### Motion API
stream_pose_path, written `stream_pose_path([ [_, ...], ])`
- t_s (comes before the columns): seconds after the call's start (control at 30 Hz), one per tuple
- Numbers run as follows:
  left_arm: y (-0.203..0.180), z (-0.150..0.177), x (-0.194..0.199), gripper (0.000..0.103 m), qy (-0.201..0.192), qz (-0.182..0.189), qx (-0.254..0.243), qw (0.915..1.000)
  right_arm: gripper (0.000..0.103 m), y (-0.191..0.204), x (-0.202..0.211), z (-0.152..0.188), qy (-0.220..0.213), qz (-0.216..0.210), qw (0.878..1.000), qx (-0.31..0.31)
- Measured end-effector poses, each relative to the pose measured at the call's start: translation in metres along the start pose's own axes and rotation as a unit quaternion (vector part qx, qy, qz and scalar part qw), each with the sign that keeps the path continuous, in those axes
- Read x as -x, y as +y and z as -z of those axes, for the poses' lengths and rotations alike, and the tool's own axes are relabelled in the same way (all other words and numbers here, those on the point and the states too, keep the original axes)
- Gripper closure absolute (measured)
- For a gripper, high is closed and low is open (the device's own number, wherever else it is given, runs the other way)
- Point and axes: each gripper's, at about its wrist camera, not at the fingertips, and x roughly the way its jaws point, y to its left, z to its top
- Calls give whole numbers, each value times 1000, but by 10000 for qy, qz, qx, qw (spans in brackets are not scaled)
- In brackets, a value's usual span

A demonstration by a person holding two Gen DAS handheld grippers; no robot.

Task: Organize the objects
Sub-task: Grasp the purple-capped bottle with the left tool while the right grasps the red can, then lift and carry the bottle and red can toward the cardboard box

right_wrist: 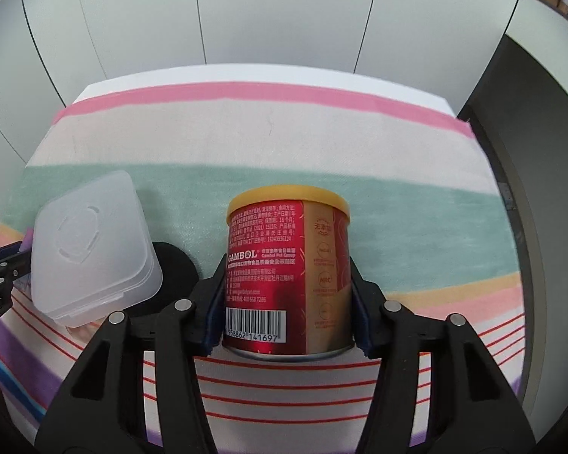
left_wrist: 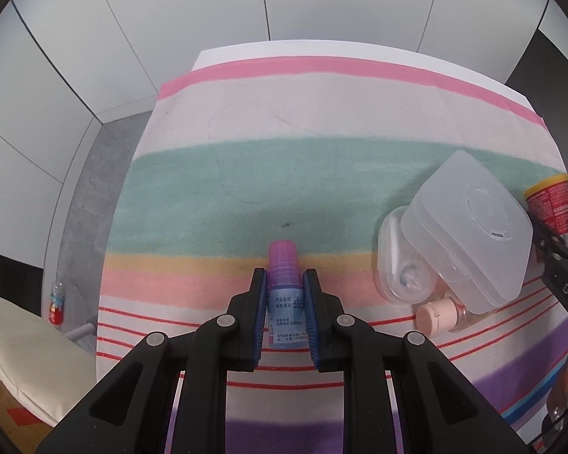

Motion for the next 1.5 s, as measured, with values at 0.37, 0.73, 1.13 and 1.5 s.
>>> stream_pose_path([
  [0.37,0,-13,85,84,-575,97,-19,9983,47,-4,77,-17,-330,-18,9995,7],
  [0.73,15,-12,244,84,-1317,86,60,9912,47,-5,247,-47,-916,192,9955,-140],
  [1.13,30,32,319,84,-1306,-179,230,9910,47,-3,347,-24,-1400,88,9901,-102],
  [1.5,33,97,365,84,-1567,-164,142,9874,47,-10,374,46,-1197,-148,9926,-167],
])
